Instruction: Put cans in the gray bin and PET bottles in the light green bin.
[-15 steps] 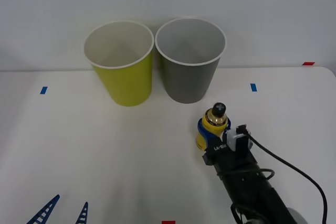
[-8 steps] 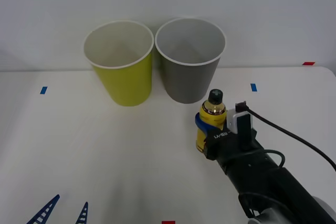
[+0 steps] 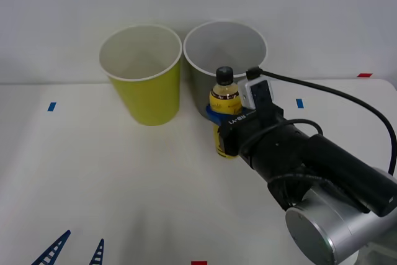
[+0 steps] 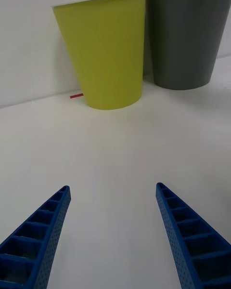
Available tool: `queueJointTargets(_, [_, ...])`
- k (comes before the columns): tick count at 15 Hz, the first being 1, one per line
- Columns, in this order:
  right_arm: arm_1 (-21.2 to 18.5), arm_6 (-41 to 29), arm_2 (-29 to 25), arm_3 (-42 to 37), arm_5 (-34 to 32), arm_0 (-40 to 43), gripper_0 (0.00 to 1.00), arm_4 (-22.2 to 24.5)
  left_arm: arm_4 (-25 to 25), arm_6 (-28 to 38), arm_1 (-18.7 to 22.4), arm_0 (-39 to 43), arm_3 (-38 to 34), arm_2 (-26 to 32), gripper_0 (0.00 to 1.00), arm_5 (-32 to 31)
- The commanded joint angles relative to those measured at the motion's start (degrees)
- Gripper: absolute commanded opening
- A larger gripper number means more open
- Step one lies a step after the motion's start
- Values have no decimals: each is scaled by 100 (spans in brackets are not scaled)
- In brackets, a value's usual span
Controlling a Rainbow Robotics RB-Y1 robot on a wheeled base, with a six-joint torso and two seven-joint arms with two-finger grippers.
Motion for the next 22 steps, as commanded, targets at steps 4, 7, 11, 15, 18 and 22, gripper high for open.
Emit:
queueJointTargets(4, [-25, -731, 13, -35, 1373, -1800, 0, -519, 0, 0, 0, 0, 0, 0, 61, 0])
queueJointTargets(7, [-16, -889, 22, 0, 1321, -2371, 0, -589, 0, 0, 0, 0, 0, 0, 60, 0])
queueJointTargets(11, [54, -889, -171, 659, 697, -3101, 0, -1116, 0, 0, 0, 0, 0, 0, 60, 0])
queueJointTargets(15, [239, -871, -312, 1846, -261, -3874, 0, -1239, 0, 0, 0, 0, 0, 0, 60, 0])
queueJointTargets(18, [406, -810, -320, 2690, -877, -4314, 0, -1125, 0, 0, 0, 0, 0, 0, 61, 0])
queueJointTargets(22, [696, -766, -118, 3823, -1896, -4612, 0, -721, 0, 0, 0, 0, 0, 0, 60, 0])
